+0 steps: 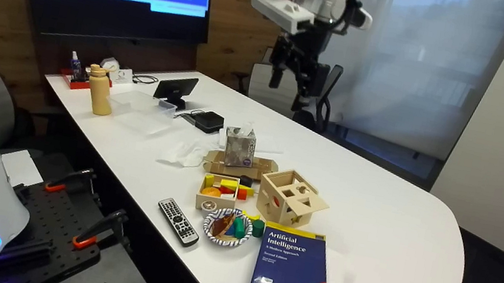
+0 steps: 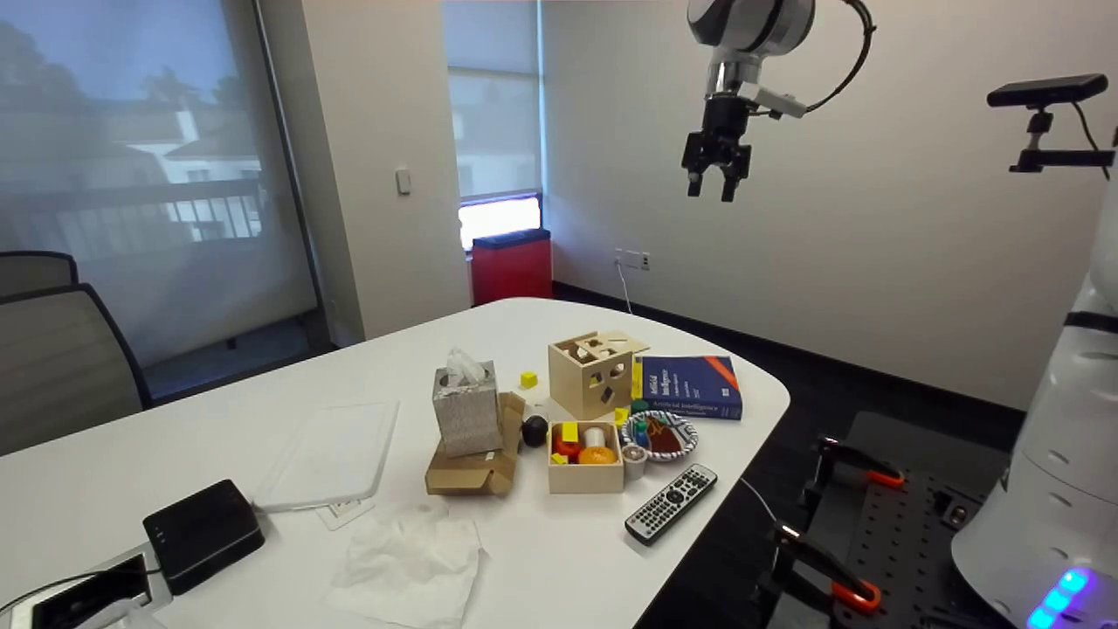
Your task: Close the box
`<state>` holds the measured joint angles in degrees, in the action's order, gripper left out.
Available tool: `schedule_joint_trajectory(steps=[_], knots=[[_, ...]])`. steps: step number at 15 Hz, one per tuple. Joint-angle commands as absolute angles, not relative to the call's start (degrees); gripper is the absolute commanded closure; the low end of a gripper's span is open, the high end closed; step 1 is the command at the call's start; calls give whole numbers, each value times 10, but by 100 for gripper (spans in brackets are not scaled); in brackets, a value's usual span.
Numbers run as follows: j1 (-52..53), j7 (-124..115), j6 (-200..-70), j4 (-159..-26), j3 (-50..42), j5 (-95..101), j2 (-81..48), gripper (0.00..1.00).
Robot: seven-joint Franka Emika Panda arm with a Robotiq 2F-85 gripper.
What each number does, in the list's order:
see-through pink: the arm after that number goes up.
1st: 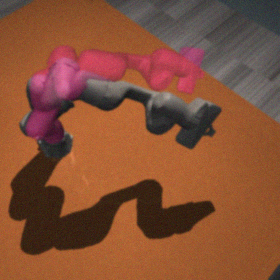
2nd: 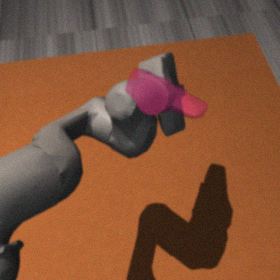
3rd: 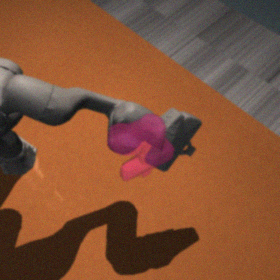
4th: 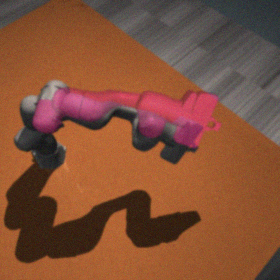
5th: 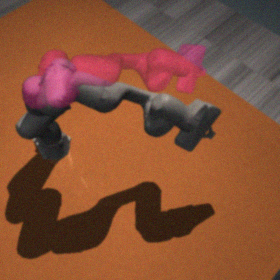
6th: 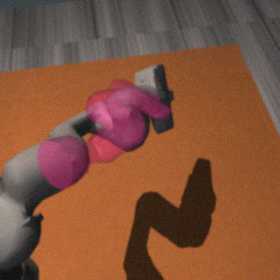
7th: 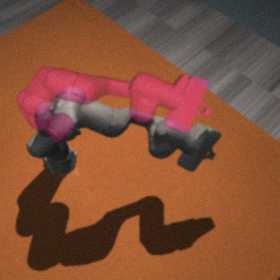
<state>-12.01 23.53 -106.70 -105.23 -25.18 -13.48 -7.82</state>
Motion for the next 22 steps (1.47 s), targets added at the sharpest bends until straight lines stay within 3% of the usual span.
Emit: schedule_joint_trajectory(steps=[1,9,22], knots=[[-191,235,-1123,-968,-208,-202,-215,0],[-288,156,-1244,-825,-112,-224,-432,0],[-302,67,-1209,-671,-76,-195,-595,0]])
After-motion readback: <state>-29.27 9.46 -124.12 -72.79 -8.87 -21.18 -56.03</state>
